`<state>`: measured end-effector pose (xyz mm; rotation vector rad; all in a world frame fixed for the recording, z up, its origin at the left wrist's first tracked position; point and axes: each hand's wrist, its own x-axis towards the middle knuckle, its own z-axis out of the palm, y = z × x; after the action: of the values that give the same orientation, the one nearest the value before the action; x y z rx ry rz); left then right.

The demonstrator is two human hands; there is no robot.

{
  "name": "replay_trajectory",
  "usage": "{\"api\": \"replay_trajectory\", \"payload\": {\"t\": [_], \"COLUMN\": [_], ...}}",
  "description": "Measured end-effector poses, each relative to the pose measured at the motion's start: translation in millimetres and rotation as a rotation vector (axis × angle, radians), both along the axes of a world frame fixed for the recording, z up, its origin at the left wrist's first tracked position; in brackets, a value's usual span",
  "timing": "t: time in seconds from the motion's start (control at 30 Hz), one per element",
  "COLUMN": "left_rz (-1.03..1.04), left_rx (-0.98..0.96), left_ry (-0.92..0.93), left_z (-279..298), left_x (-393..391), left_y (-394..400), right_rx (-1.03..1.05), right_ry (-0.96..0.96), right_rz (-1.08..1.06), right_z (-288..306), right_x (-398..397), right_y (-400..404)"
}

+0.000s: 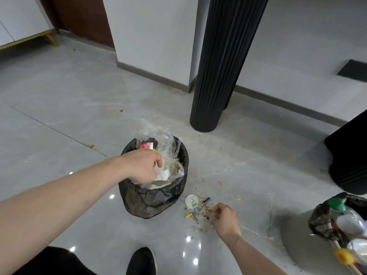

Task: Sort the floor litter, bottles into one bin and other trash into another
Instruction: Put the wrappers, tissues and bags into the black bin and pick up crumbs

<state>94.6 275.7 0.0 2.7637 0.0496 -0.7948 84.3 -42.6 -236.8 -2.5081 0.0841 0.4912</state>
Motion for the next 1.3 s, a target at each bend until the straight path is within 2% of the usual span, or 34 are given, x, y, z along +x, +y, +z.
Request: {"api": "replay_trajectory", "payload": {"t": [0.33,0.43,0.57,0.7,1.03,1.3], "left_rz": [-0.073,-0.088,-0.094,-0.116,-0.105,-0.116], "left_rx": [0.005,0.003,-0.019,-0.028,-0.027,-0.031], "left_ry": [0.018,0.023,0.022,0.006,0.037,0.029], "left_z": [-12,-18,-26,-33,-32,-31], "left_x": [6,9,11,12,13,12], "left_y": [-11,-12,-12,-14,-22,-24], "right_rx": [0.043,-0.015,-0.194,-0.270,-0.247,-0.026], "right_ry": [-0.036,-0.036,-0.036,-0.034,0.039,-0.011], "right_rz": [-0.053,0.071,0.329,0.442,0.352,0.294], "right_z": [-17,-24,-42,-54,-59,-47], "right_x": [39,55,64,67,64,66], "right_y": [19,24,20,14,13,50]}}
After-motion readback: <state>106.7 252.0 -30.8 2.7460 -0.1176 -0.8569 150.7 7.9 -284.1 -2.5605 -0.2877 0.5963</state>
